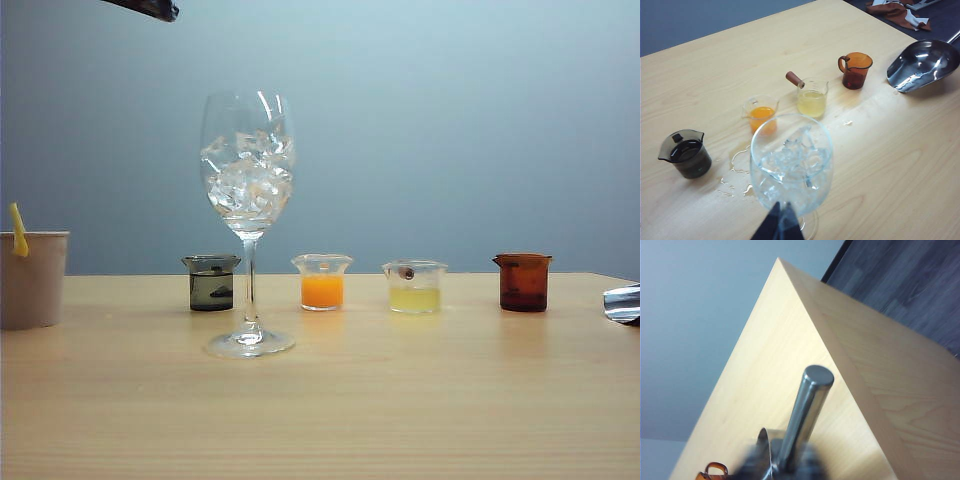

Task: Pick up the ice scoop on the desk filled with ice cubes, pour the ice into the goblet, and finally put the scoop back on the table.

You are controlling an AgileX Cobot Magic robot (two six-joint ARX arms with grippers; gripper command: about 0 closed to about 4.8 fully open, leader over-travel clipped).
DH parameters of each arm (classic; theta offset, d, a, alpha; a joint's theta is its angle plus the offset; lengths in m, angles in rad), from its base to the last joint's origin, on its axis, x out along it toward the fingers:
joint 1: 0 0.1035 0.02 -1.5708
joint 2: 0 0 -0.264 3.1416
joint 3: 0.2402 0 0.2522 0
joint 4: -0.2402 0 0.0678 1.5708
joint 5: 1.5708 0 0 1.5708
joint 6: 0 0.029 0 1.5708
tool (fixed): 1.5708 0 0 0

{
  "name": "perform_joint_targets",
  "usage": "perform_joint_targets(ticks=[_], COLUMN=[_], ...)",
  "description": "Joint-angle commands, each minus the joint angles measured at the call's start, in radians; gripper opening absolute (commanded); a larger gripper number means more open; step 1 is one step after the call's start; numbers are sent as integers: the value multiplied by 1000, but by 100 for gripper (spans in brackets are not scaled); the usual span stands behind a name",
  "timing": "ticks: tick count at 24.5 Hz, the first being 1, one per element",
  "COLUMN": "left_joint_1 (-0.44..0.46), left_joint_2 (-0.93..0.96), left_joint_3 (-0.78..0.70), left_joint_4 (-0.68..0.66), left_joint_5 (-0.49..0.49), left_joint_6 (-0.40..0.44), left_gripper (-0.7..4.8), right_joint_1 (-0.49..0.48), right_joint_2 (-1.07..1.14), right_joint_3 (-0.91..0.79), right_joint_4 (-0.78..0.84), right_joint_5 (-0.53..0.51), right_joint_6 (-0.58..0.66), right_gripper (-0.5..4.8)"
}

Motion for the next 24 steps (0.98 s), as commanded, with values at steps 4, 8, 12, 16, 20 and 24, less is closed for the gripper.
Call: perform_joint_targets(ticks=[4,8,12,16,20,24], left_joint_1=[0,1,1,1,1,1], left_joint_2=[-67,-103,-146,-186,-230,-272], left_joint_3=[9,9,9,9,9,6], left_joint_4=[18,18,10,9,-10,-51], left_joint_5=[-13,-18,-17,-18,-18,-82], left_joint_6=[1,4,4,2,-1,-55], left_gripper=[-6,-6,-6,-6,-6,-6], right_joint_1=[8,39,79,132,194,366], right_joint_2=[-167,-283,-399,-523,-651,-846], right_joint_3=[-71,-130,-189,-237,-251,-250], right_joint_4=[-8,-7,-14,-37,-111,-201], right_joint_5=[21,53,59,93,170,333], right_joint_6=[-51,-48,-43,-43,-44,-44], right_gripper=[-6,-6,-6,-5,-6,-6])
